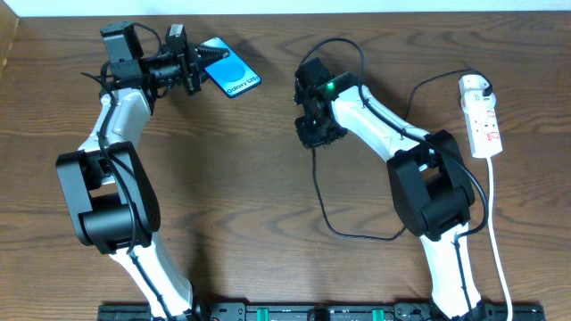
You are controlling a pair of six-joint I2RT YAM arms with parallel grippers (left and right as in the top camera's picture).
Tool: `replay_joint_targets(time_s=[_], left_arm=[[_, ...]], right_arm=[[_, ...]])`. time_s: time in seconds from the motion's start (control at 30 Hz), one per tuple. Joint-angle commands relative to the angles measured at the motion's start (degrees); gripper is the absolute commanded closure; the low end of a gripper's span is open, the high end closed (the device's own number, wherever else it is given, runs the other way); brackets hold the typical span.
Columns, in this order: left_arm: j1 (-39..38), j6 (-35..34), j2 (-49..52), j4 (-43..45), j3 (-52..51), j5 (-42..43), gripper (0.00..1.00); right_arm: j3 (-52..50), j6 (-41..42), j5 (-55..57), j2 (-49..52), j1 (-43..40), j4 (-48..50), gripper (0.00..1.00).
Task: Plug charger to phone and switch on socket
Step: 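Close the right gripper on the connector and lift it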
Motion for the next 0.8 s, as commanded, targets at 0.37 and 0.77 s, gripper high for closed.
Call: replay_joint_targets(time_s=[0.37, 0.77], left_arm=[[0.1, 0.6, -1.3, 0.2, 0.9, 2.4, 0.93], [-0.2, 0.7, -1.3, 0.0, 0.9, 5.2, 0.93]], right_arm=[[-5.0, 10.2, 1.8, 0.2, 1.3, 4.1, 0.76], [-4.9, 5.4, -17.7, -4.6, -3.7, 7.4, 0.99]])
